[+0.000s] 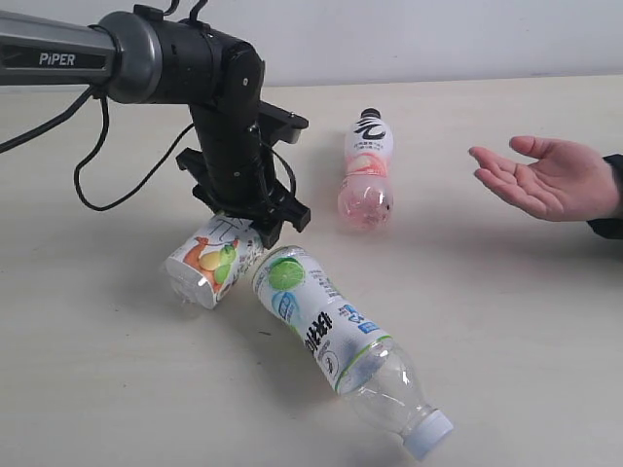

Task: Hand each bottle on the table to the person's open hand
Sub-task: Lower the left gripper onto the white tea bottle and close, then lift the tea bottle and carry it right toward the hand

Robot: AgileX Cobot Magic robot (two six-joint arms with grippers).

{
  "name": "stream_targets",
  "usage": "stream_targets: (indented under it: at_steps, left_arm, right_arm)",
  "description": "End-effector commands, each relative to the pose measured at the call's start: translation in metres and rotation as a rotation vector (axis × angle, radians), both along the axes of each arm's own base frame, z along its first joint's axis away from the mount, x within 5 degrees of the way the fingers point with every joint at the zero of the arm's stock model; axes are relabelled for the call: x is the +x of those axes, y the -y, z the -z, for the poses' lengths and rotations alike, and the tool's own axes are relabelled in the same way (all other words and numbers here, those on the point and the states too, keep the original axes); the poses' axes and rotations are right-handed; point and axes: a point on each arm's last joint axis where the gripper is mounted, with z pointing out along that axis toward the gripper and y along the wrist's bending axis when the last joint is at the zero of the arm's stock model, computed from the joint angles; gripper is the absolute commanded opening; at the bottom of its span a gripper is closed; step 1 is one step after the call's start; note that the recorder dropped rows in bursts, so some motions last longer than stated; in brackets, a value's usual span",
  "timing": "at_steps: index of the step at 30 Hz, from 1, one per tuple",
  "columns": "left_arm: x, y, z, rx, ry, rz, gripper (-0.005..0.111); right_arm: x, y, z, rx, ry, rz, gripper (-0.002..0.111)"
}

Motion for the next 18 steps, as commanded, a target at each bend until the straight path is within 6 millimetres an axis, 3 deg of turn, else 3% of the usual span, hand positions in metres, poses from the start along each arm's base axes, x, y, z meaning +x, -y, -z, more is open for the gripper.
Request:
stream_targets:
  at_steps: [1,7,18]
  left_arm:
    - [0.004,-0.006,-0.006,0.055,0.042,-0.036,0.0]
    - [0.006,-0.011,-0.032,0.055,0.118,-0.035,0.0]
    - [-0.002,-0.02,-0.115,-0.075,0.266,-0.103,0.0]
  right_arm:
    - [0.0,0.0,0.001,0.001,0.008,-0.001,0.0]
    - [0.0,0.0,0.001,0.001,0.008,-0.001,0.0]
    - [0.0,0.0,0.001,0.001,0.008,-0.001,0.0]
